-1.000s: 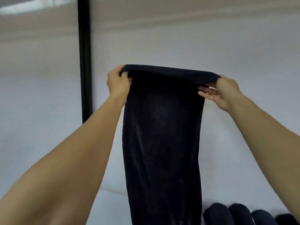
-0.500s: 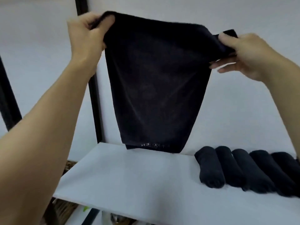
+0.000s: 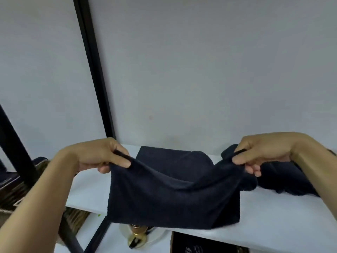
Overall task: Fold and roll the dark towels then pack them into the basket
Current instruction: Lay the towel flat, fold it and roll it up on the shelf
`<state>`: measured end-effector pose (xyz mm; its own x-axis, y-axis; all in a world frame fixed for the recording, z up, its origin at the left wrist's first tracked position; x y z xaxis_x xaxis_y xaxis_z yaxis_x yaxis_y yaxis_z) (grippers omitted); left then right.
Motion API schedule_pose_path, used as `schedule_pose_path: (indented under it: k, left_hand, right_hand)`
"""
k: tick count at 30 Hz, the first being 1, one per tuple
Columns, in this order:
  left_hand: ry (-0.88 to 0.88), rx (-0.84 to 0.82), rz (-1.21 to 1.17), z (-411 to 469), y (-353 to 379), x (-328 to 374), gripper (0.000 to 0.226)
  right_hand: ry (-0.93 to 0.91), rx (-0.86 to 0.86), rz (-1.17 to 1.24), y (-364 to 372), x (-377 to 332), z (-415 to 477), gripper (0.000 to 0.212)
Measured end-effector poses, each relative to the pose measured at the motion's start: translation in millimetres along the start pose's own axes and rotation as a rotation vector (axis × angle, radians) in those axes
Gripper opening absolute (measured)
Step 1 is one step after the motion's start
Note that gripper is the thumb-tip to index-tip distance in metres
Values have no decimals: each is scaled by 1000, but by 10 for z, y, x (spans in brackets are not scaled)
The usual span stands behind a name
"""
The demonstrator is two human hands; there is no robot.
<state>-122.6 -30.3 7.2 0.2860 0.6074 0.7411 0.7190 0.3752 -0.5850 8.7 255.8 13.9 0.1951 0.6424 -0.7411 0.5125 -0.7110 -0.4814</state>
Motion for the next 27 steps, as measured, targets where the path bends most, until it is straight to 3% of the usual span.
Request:
schedule_pose_path:
  k: [3,6,8,10,13,16,18,21,23,26,27]
  left_hand:
    - [-62,225,-37,412,-343,-138,10]
    - [-109,505,-180,868,-786,-301,7]
    - [-132,653,-250,1207,-997,-453,17]
    - [-168,762,-293,1508,-1037,-654,36]
    - [-193,686,-87,1801,-586,-778,66]
    - [-46,431,116,1762,148,-799,85]
    - [-5,255,191,1548,556,-880,89]
    - [62,249,277,1204,697,-976,98]
    - [69,301,332,1042,650,-1029,86]
    - [173,452,542,826,685,-977,34]
    - [226,537,601,727,690,-899,26]
  right_hand:
    - [-20,238,152,-478,54,360,29]
    - [12,561,420,-1075,312,754,12]
    - [46,734,579,-1342,555,1039,30]
    - [62,821,591,-1410,738,1347,40]
    - [88,776,277,-1093,876,1798,52]
    - [20,572,-179,-329,914,2032,51]
    - [-51,482,-367,105,915,1958,62]
    - [-95,458,-484,311,918,1701,79]
    - [-107,491,-545,287,867,1520,72]
    - [-171,499,-696,420,735,1374,55]
    - [-180,513,-762,476,697,1345,44]
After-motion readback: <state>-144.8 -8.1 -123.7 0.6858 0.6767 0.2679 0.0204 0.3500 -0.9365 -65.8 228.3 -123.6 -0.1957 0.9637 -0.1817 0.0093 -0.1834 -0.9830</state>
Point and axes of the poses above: each hand's wrist, its own z-axis towards the middle knuckle, its own y-axis out of the palm, x = y × z, the point moved 10 cm from there along z, towards the middle knuckle, and after that the axes turned 2 degrees about z, right-handed, at the moved point
